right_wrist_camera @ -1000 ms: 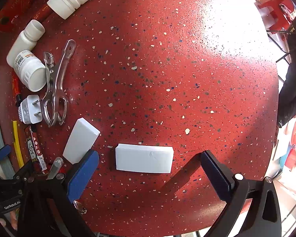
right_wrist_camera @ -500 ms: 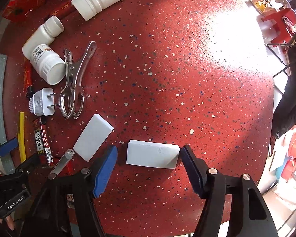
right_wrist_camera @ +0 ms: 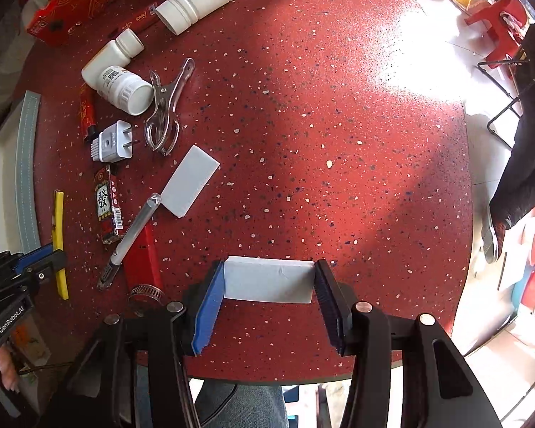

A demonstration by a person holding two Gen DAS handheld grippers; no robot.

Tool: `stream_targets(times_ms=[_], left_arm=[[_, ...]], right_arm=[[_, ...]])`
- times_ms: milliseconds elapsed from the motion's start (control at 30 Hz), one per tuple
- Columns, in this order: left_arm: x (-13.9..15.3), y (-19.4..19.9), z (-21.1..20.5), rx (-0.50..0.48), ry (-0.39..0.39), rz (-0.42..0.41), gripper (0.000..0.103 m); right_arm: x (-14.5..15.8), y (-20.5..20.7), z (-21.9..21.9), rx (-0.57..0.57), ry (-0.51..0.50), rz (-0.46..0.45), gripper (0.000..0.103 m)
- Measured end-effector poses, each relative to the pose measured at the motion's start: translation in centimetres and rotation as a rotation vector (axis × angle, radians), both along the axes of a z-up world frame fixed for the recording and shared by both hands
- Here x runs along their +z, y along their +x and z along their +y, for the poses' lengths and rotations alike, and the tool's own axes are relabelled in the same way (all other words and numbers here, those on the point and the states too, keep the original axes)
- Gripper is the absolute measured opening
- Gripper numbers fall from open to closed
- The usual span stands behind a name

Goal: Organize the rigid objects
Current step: 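Carry the yellow knife in left gripper and eraser in right gripper over the white tray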

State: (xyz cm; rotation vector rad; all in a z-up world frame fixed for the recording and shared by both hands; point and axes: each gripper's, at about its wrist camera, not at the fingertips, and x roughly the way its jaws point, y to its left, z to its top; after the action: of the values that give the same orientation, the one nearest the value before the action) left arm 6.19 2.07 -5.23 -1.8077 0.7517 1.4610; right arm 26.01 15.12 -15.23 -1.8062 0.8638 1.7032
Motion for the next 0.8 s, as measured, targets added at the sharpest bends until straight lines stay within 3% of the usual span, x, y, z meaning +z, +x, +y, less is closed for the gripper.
stream_targets(times_ms=[200, 367, 800], left_arm=[[2.1, 0.6, -0.6, -0.028, 0.047, 0.028, 0.017], [2.7, -0.3, -1.0, -0.037, 0.060, 0.073, 0.017], [4.9, -7.3, -8.1, 0.197, 0.160, 0.190, 0.017]], right_arm=[[2.0, 0.4, -2.7, 0.004, -0.005, 0.030, 0.052], [3.9, -2.3, -3.1, 0.063, 0.020, 0.053, 0.052], [7.2, -11.3, -7.3, 0.275, 0.066, 0.099, 0.052]])
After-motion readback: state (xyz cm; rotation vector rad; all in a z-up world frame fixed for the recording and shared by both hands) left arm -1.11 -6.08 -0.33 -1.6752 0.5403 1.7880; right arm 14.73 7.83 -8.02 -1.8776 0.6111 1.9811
